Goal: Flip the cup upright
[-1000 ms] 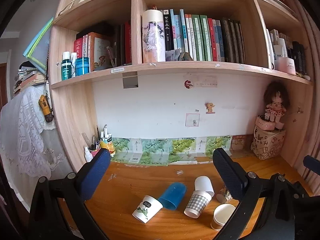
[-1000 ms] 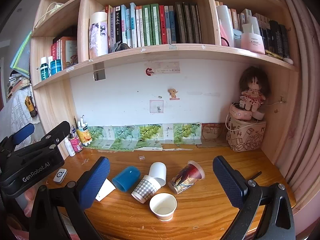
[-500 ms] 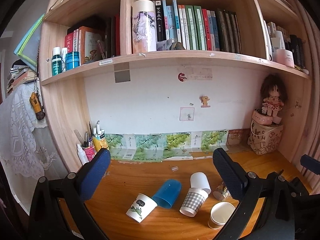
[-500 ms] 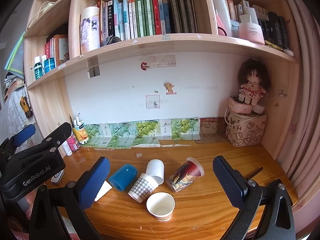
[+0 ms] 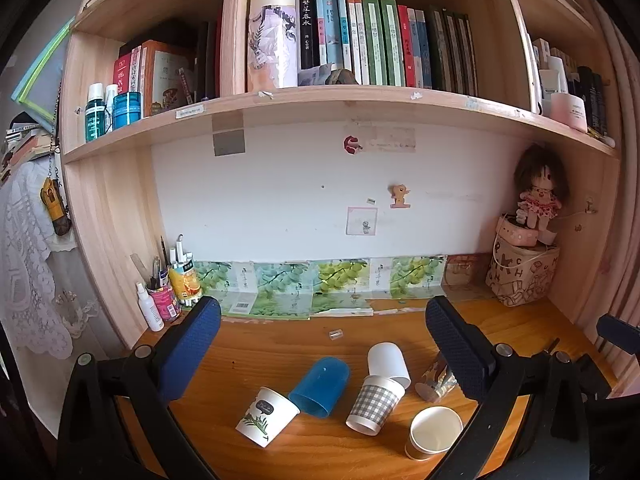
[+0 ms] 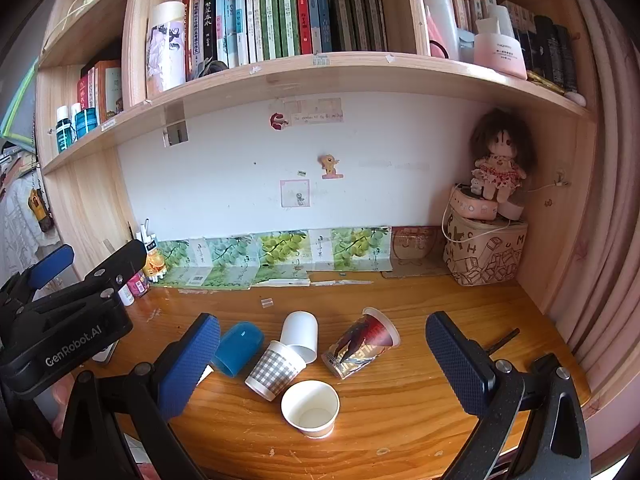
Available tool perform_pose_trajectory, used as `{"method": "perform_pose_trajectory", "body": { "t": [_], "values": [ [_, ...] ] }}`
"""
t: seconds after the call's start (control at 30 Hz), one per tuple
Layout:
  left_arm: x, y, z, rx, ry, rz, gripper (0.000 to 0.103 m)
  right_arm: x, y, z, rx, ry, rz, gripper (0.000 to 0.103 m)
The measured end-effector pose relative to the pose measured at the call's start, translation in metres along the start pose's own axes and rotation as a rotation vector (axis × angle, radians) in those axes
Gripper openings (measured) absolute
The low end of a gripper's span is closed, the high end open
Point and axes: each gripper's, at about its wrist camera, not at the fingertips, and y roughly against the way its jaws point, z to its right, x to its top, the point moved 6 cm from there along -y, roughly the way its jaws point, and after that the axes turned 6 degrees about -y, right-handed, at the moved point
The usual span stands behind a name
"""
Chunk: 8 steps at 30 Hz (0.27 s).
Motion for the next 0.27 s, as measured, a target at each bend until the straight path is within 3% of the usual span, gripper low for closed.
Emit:
{"method": "perform_pose_trajectory", "body": {
  "t": [0.27],
  "values": [
    [0.002, -0.014, 0.002, 0.001, 0.012, -0.004, 0.102, 0.003, -0.016, 0.001, 0.004, 0.018, -0.016, 0.103]
  ]
}}
